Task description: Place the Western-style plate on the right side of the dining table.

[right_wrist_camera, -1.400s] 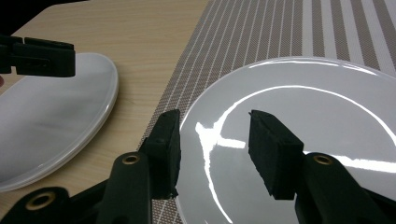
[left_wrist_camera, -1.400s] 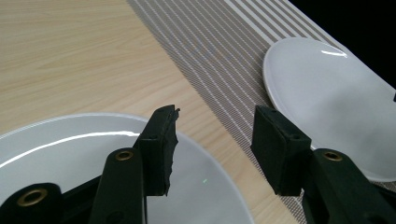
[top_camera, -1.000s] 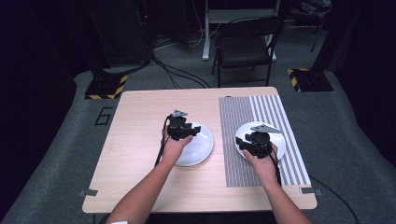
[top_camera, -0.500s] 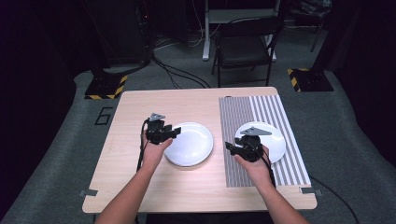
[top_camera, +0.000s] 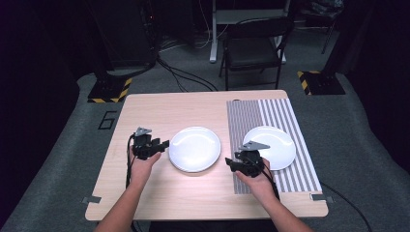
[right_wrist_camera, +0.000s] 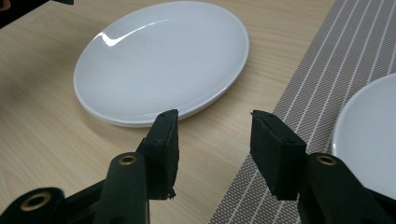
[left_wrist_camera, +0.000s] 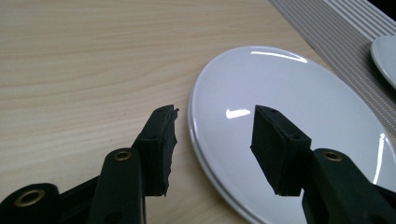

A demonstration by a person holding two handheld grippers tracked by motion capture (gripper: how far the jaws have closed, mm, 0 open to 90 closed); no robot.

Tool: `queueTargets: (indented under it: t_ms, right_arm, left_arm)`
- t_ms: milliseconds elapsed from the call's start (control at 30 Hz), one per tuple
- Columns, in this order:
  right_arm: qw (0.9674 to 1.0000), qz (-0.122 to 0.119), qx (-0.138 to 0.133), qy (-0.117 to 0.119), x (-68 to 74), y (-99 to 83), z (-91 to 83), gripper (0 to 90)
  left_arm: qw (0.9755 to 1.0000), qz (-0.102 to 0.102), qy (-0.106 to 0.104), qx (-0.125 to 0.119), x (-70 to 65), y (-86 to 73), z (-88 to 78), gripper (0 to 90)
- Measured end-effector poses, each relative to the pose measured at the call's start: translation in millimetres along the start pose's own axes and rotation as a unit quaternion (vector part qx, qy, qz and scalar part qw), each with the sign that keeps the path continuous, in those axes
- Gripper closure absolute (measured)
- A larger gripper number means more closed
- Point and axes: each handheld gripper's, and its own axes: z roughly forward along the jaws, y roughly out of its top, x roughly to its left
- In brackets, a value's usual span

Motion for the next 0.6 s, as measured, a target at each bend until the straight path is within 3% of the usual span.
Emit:
queueTargets:
  t_ms: [167,600]
  right_arm:
    - [0.9998,-0.013,0.011,0.010,6.2,-8.1,10.3,51.8]
    - [0.9993,-0.029,0.022,0.003,6.2,-23.7,24.5,50.9]
  left_arm:
    - [1.0000,-0.008,0.000,0.001,10.7,-12.5,-1.4,49.0]
    - [0.9992,0.006,0.024,0.030,17.5,-33.5,9.3,48.7]
